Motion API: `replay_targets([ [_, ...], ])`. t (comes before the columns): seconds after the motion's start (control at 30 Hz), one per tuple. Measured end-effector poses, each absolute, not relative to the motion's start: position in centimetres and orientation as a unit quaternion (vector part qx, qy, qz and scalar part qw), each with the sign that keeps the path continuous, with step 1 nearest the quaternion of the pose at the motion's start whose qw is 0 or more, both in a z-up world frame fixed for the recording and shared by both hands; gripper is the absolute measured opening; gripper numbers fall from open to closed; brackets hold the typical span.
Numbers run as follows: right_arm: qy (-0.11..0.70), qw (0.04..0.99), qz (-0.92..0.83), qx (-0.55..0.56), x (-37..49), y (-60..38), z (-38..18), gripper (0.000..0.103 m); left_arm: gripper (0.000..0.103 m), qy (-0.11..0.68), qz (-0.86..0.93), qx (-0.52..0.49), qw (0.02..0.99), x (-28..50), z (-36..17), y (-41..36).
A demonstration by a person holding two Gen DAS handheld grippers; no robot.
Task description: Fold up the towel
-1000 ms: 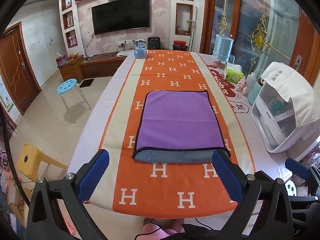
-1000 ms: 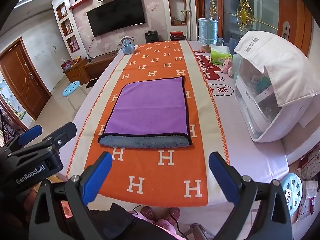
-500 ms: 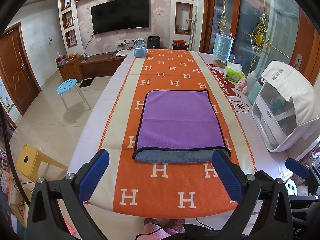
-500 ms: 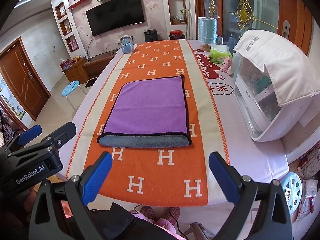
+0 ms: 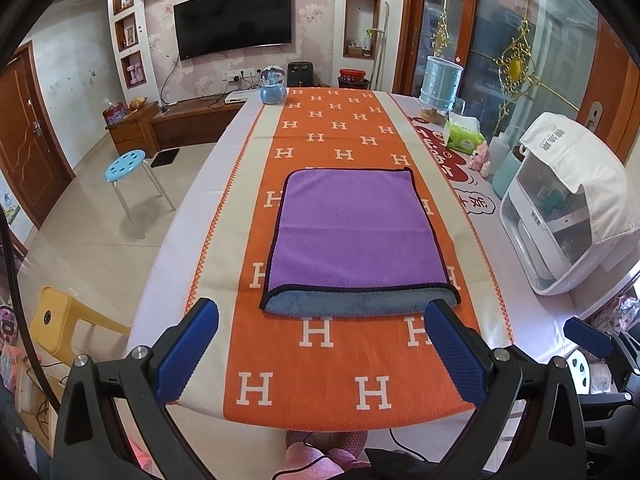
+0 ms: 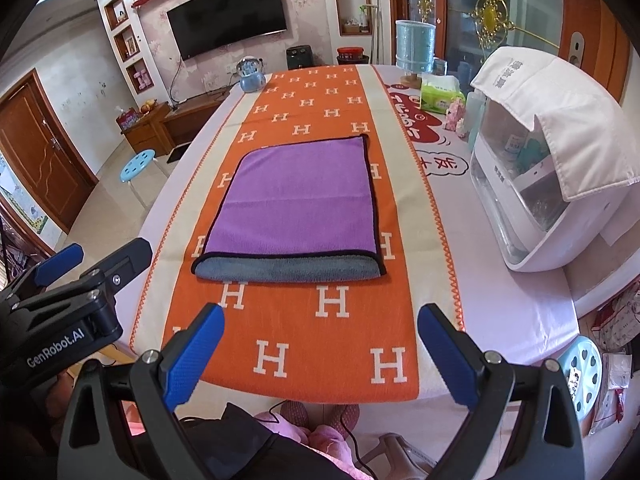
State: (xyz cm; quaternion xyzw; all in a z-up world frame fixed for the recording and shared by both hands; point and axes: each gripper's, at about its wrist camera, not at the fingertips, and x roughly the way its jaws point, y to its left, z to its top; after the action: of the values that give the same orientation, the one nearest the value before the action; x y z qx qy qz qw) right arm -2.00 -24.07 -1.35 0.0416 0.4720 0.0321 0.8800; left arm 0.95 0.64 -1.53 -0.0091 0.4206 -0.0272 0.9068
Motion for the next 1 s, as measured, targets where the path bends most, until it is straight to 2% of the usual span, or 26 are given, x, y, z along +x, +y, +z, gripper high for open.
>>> replay_targets([
  [0.6, 0.492, 0.866, 0.007, 0.090, -2.0, -22.2, -2.1, 0.098, 0.102, 0.455, -0.038, 0.003, 0.890, 2.3, -2.5, 4.6],
  [1.0, 0.463, 0.881, -0.021, 0.094, -1.4, -21.7, -2.6, 0.098, 0.102, 0.438, -0.058, 0.021, 0.897, 4.0, -2.9, 7.0],
])
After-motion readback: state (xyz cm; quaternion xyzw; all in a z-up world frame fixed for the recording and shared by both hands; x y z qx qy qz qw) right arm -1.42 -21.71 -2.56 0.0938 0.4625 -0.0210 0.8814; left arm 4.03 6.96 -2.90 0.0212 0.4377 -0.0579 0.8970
